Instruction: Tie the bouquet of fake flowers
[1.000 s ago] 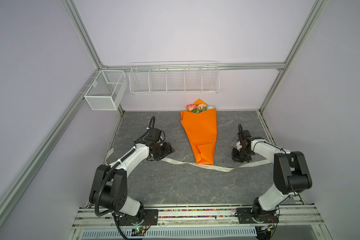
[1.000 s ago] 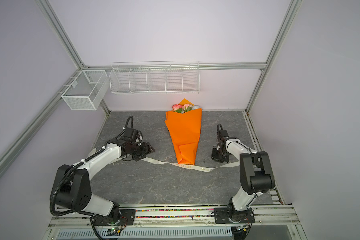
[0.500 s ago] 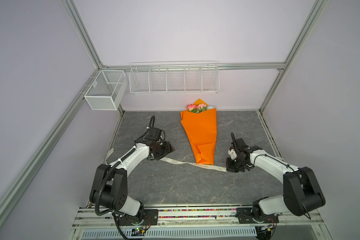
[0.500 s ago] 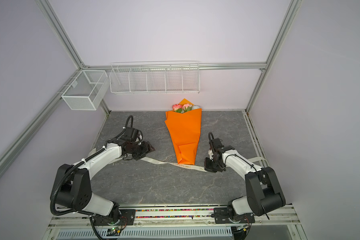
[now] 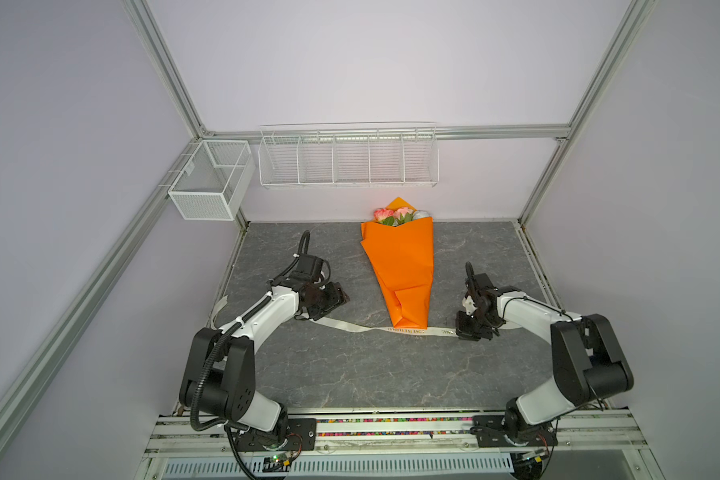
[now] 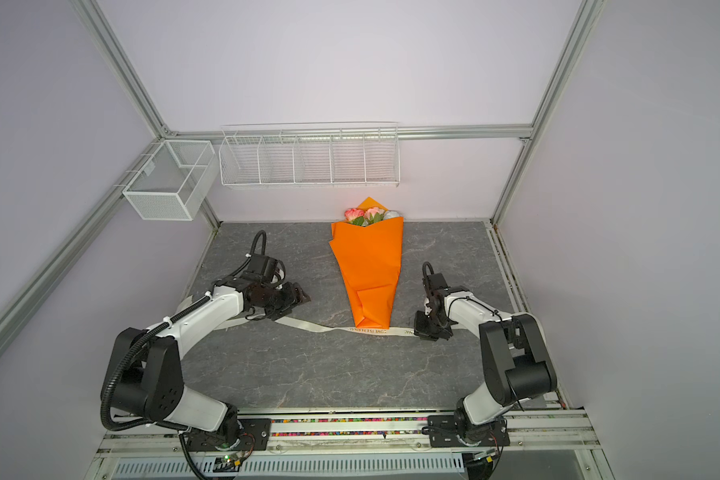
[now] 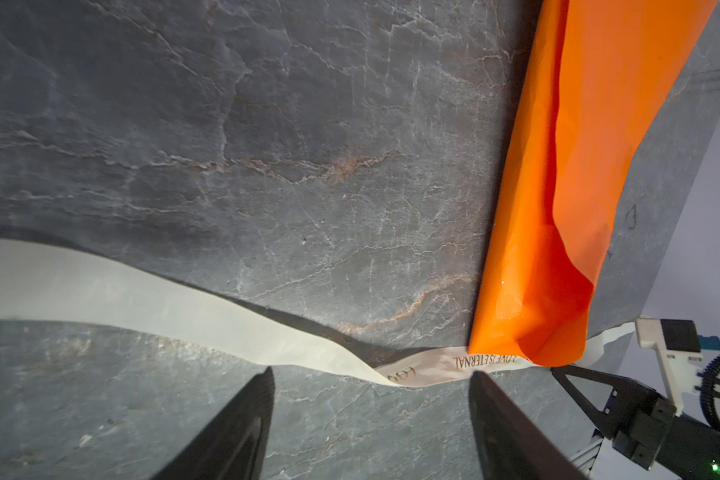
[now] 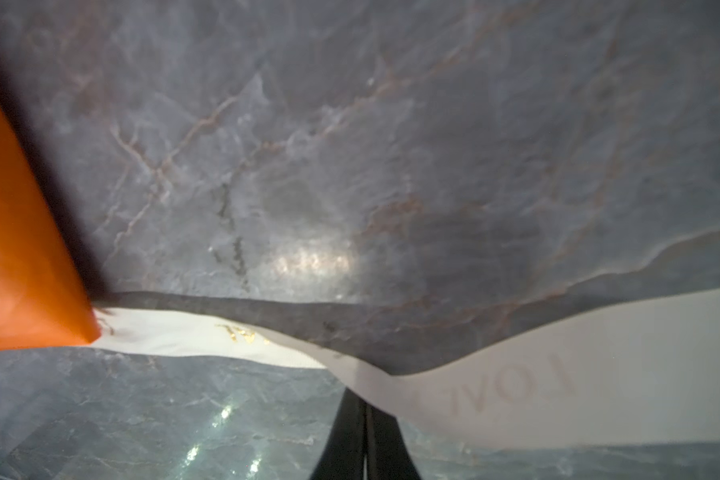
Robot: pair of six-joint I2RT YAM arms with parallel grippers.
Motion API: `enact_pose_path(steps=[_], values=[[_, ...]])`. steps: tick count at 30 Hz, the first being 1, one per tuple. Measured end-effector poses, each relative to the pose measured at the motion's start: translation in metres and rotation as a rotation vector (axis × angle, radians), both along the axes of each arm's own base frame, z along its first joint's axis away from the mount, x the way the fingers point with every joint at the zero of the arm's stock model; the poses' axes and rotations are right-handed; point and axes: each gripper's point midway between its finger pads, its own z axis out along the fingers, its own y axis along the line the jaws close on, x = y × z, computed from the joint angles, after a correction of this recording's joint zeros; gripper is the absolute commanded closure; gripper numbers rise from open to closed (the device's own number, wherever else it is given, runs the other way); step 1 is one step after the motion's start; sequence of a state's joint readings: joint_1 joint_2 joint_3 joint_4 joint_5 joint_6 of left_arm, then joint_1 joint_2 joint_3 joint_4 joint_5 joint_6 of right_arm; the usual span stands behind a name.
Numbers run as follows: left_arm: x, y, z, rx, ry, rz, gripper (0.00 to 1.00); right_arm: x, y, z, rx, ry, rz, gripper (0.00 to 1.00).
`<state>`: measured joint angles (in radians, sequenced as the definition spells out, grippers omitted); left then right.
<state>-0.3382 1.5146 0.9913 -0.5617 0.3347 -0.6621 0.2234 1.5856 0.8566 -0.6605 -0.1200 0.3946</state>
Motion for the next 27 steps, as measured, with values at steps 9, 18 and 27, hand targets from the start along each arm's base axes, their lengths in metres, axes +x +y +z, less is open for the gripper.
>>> enact_pose_path(steps=[9,18,27], values=[[0.018,-0.043,0.008,-0.073,-0.03,-0.064,0.18,0.033,-0.018,0.006,0.015,-0.034,-0.033,0.85],[0.069,-0.092,0.004,-0.177,-0.06,-0.068,0.13,0.062,0.017,0.06,0.221,-0.208,-0.027,0.42],[0.131,-0.124,-0.021,-0.221,-0.064,-0.063,0.14,0.156,0.049,0.082,0.38,-0.35,-0.054,0.28]])
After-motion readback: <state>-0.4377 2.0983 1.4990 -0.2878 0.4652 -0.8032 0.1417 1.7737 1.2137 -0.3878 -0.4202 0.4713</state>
